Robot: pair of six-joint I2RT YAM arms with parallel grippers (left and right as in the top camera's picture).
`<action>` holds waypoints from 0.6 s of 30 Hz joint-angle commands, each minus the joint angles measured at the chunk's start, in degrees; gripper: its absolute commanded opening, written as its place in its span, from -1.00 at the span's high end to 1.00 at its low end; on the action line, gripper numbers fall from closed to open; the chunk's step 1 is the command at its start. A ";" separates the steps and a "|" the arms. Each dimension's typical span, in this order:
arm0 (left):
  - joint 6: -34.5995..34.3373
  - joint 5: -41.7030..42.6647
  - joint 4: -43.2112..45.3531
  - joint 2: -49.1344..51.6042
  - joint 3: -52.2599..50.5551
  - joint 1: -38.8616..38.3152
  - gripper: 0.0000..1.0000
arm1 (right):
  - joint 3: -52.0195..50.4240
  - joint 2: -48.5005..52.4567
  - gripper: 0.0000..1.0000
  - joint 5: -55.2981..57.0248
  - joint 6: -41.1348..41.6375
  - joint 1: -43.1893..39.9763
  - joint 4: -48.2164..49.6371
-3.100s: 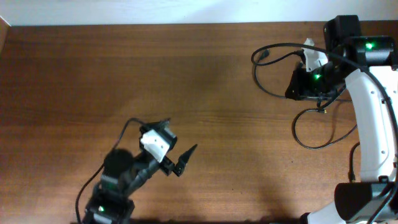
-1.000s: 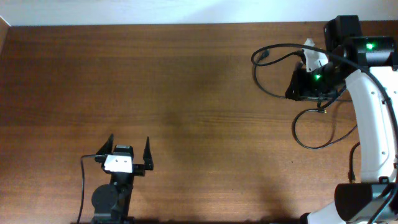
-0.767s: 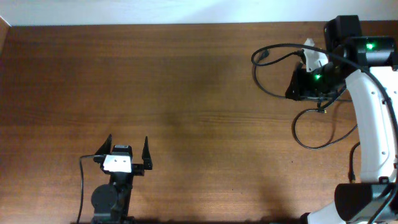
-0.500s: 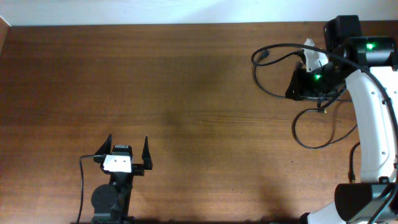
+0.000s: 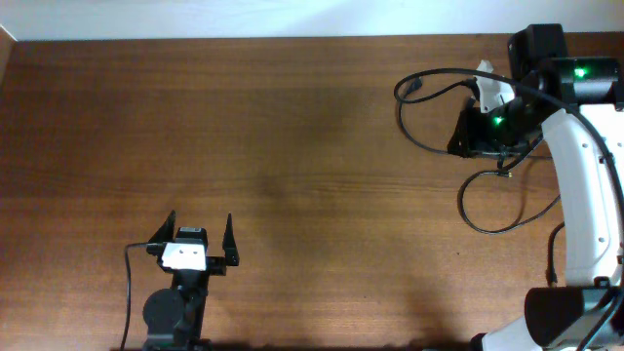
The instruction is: Untangle cables
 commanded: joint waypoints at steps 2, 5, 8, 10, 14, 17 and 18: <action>-0.15 -1.20 -0.46 -0.55 -0.13 0.37 -0.97 | 0.46 -1.60 0.36 0.11 -0.42 0.22 0.04; -0.15 -1.20 -0.46 -0.55 -0.13 0.37 -0.97 | 0.46 -1.60 0.37 0.11 -0.42 0.22 0.04; -0.15 -1.20 -0.48 -0.55 -0.13 0.37 -0.97 | 0.46 -1.60 0.36 0.13 -0.44 0.22 0.07; -0.15 -1.20 -0.46 -0.55 -0.13 0.37 -0.97 | 0.46 -1.60 0.37 0.13 -0.44 0.22 0.07; -0.15 -1.20 -0.48 -0.55 -0.13 0.37 -0.97 | 0.46 -1.60 0.37 0.13 -0.44 0.22 0.11; -0.15 -1.20 -0.48 -0.55 -0.13 0.37 -0.97 | 0.46 -1.64 0.37 0.13 -0.44 0.17 2.32; -0.15 -1.20 -0.48 -0.55 -0.13 0.37 -0.97 | 0.46 -1.70 0.37 0.13 -0.44 0.17 2.60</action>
